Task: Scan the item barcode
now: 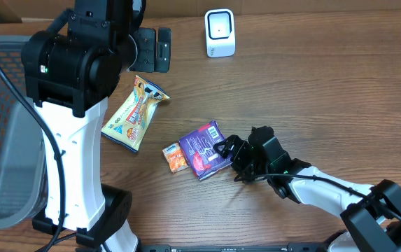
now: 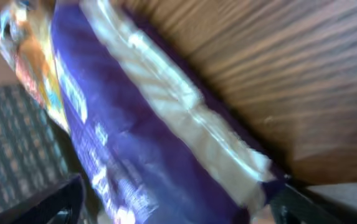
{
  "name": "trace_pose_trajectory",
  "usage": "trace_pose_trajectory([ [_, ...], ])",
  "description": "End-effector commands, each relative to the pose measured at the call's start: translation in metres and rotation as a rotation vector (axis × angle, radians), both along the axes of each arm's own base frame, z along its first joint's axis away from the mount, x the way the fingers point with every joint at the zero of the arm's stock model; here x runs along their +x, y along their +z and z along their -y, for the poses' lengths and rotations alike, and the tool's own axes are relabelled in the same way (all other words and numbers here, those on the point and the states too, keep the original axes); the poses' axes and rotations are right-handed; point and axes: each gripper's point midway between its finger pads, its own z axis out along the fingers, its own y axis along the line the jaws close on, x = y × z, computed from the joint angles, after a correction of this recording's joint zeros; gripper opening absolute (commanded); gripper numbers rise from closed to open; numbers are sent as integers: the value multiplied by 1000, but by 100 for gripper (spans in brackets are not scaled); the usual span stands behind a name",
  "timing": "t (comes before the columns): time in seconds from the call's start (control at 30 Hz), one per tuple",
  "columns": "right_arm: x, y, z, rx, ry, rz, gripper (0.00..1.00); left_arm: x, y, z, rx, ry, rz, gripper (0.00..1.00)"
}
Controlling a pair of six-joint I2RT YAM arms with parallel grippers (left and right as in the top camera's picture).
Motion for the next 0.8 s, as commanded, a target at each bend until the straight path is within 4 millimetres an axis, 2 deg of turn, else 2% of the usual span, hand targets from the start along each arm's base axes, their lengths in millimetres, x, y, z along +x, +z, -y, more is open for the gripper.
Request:
trace_pose_trajectory([
  [0.0, 4, -33, 29, -126, -138, -43, 82, 3, -4, 1, 7, -10, -13, 100],
  [0.1, 1, -35, 25, -122, -122, -48, 80, 3, -4, 1, 7, -10, -13, 100],
  [0.13, 2, -35, 24, -122, -118, -40, 77, 3, -4, 1, 7, -10, -13, 100],
  [0.17, 4, -35, 23, -120, -114, -32, 65, 3, -4, 1, 6, -9, -13, 100],
  [0.2, 5, -37, 22, -118, -108, -23, 48, 3, -4, 1, 7, -10, -13, 100],
  [0.27, 6, -39, 21, -114, -107, -23, 6, 3, -4, 1, 7, -10, -13, 100],
  [0.33, 8, -38, 16, -108, -72, 6, 4, 3, -4, 1, 7, -10, -13, 100],
  [0.4, 13, -24, 4, -84, 34, 113, 4, 3, -4, 1, 7, -10, -13, 100],
  [0.5, 15, -10, 1, -90, 95, 190, 4, 3, -4, 1, 7, -10, -13, 100],
  [0.67, 13, 30, 3, -138, 215, 364, 4, 3, -4, 1, 7, -10, -13, 100],
  [0.77, 6, 59, 13, -204, 301, 460, 4, 3, -4, 1, 6, -9, -13, 100],
])
